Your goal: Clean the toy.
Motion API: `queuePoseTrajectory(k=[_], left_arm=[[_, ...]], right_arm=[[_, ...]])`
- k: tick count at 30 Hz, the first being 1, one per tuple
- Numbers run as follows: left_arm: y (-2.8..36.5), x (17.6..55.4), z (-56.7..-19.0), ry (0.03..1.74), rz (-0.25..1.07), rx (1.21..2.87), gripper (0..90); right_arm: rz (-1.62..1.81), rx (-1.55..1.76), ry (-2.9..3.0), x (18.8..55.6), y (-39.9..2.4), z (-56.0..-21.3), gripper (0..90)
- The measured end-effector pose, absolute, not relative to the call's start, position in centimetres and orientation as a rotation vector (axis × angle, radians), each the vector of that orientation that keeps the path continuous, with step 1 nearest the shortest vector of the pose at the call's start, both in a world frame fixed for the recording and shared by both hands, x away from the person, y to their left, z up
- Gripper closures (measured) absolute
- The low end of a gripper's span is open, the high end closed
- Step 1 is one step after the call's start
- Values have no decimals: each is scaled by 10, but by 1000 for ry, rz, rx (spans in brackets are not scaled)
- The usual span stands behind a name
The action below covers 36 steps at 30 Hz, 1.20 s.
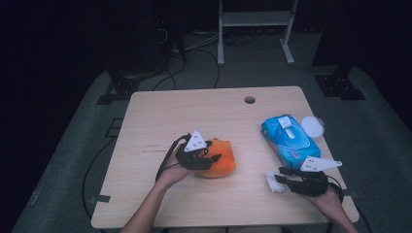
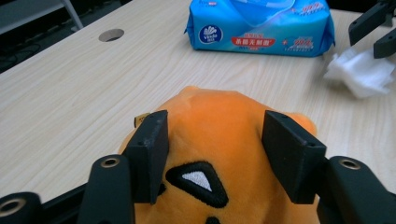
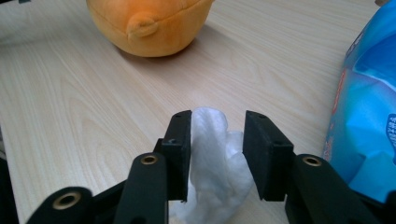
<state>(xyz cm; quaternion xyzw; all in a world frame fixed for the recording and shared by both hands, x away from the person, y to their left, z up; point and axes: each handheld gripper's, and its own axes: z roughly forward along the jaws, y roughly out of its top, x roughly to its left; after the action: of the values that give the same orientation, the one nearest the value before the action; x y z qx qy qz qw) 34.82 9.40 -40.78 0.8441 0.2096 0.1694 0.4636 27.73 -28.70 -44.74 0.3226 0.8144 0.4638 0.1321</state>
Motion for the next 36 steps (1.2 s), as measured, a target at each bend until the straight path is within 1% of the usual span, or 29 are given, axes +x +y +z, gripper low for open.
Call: queuePoseTrajectory(k=[3,7,15,22,36], left_arm=[[97,347,-404,517,394,2039,399],[103,346,-398,526,379,2018,338],[119,344,-396,572,377,1980,244],[133,337,-396,606,396,1968,201],[159,324,-403,675,379,1940,158]], right_arm=[[1367,935,2354,276,-289,-446,574],[1377,936,2336,276,-290,-445,513],[1399,937,2304,274,-292,-443,451],[1404,931,2290,274,-292,-442,418],[1392,933,2280,274,-291,-443,378]])
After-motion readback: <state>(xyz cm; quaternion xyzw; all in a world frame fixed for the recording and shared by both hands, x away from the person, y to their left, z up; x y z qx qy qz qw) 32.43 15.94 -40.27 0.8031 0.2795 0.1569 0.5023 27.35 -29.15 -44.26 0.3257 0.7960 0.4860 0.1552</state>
